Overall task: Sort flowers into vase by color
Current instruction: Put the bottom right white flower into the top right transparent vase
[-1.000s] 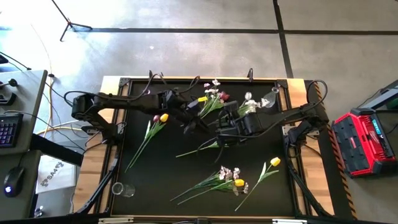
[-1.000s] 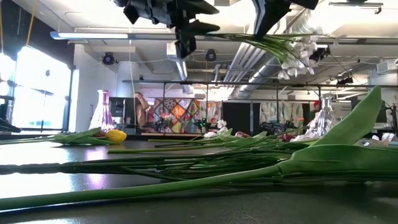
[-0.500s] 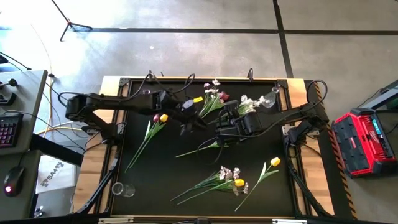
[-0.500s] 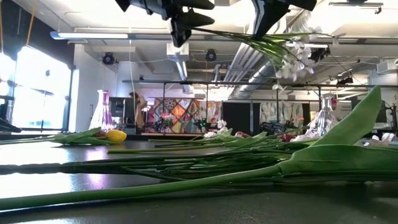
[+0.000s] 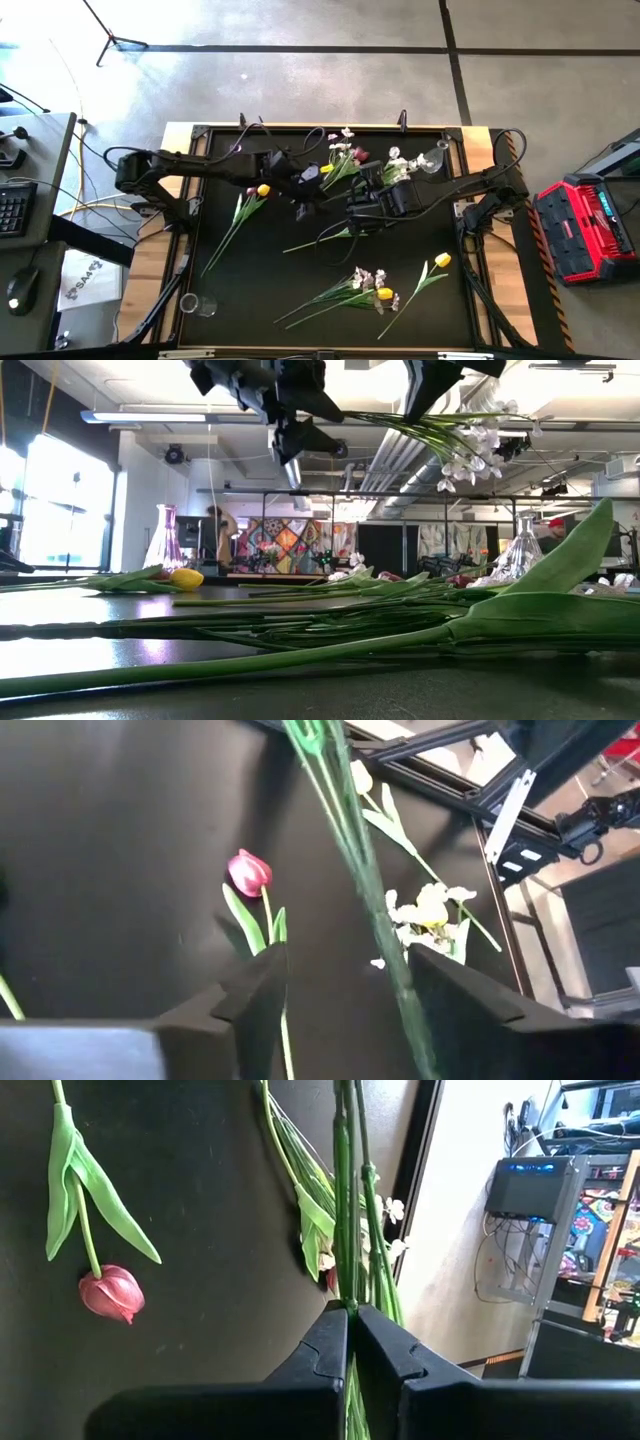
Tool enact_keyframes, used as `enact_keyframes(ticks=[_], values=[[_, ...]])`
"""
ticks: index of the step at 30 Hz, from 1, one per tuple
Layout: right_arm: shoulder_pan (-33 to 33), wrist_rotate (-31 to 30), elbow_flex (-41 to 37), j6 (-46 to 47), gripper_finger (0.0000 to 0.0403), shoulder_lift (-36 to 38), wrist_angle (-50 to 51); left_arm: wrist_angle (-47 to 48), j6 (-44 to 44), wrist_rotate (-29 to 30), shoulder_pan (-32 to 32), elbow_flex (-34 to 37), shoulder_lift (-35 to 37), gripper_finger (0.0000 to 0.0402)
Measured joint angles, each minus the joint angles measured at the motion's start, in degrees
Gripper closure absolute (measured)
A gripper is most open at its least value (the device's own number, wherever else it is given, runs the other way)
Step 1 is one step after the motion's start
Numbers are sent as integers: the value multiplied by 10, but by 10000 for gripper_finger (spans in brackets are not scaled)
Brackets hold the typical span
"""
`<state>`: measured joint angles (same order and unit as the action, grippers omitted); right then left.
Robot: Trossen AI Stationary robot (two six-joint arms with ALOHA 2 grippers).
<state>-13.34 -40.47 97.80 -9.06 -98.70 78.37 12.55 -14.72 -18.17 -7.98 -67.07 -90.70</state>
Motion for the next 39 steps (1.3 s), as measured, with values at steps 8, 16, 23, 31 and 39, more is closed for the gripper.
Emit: enact_keyframes(ticks=[8,16,23,31,39], values=[[0,6,0,20,403,0,-2,-4,2,-36,-15,0,0,381],[11,23,0,278,366,22,-3,-6,-1,-2,-32,0,0,401],[11,29,0,511,289,117,-7,-91,-49,36,-66,0,0,401],[-19,-13,0,666,228,211,-54,-196,-87,29,-78,0,1,401],[-82,-105,0,780,228,190,-103,-279,-95,17,-66,0,1,401]])
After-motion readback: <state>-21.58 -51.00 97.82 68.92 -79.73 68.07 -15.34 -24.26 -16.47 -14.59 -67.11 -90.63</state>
